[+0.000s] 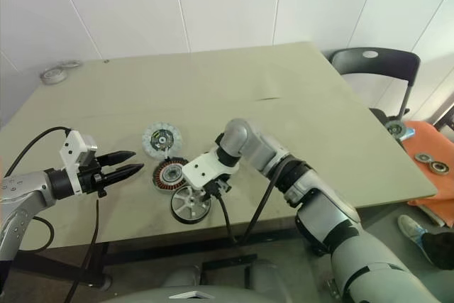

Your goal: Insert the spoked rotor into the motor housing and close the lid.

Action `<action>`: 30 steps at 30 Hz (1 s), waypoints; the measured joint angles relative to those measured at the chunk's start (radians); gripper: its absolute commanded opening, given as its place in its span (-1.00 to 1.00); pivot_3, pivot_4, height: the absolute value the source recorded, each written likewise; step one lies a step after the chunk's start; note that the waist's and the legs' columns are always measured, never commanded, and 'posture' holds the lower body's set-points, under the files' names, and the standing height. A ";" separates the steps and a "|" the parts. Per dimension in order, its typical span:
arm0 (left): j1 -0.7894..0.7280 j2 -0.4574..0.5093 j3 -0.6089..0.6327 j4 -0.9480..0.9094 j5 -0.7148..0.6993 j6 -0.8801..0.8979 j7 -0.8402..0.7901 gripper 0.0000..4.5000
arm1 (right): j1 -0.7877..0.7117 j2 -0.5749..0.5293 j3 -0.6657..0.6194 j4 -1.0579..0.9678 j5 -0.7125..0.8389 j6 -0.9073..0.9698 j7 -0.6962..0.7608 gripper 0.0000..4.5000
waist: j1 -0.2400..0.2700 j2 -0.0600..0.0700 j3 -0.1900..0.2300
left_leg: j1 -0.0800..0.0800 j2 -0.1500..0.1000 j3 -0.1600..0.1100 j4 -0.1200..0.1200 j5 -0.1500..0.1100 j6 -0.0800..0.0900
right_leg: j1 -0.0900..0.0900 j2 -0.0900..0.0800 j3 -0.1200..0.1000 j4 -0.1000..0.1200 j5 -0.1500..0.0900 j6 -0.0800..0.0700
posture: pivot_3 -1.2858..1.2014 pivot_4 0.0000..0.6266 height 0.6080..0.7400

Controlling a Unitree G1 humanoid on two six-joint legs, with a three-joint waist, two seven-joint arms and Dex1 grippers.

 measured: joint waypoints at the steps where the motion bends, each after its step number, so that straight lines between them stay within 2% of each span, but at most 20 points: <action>1: 0.000 0.000 0.000 0.000 0.000 0.000 0.002 0.01 | 0.000 0.003 0.004 0.004 -0.002 -0.001 0.000 -0.27 | 0.000 0.000 0.000 | 0.000 0.000 0.000 0.000 0.000 0.000 | 0.000 0.000 0.000 0.000 0.000 0.000 | 0.03 -1.00 1.00; 5: 0.005 0.000 0.001 0.000 0.000 0.000 0.005 0.01 | 0.000 0.014 0.009 0.023 -0.010 -0.002 0.000 -0.27 | 0.000 0.000 0.000 | 0.000 0.000 0.000 0.000 0.000 0.000 | 0.000 0.000 0.000 0.000 0.000 0.000 | 0.03 -1.00 1.00; 10: 0.021 0.000 0.013 -0.003 0.000 0.000 0.012 0.01 | -0.001 0.034 0.009 0.049 -0.012 -0.012 -0.002 -1.00 | 0.000 0.000 0.000 | 0.000 0.000 0.000 0.000 0.000 0.000 | 0.000 0.000 0.000 0.000 0.000 0.000 | 0.03 -1.00 1.00; 22: 0.024 -0.001 0.027 -0.003 0.000 -0.002 0.023 0.01 | -0.032 0.054 0.009 0.102 -0.034 -0.053 -0.011 -1.00 | 0.000 0.000 0.000 | 0.000 0.000 0.000 0.000 0.000 0.000 | 0.000 0.000 0.000 0.000 0.000 0.000 | 0.03 -1.00 1.00; 30: -0.003 0.000 0.026 0.008 0.002 -0.011 0.019 0.01 | -0.139 0.051 0.008 0.145 -0.052 -0.069 0.004 -1.00 | -0.001 0.000 0.000 | 0.001 0.000 0.000 0.000 0.000 0.000 | 0.000 0.000 0.000 0.001 0.000 0.000 | 0.03 -1.00 1.00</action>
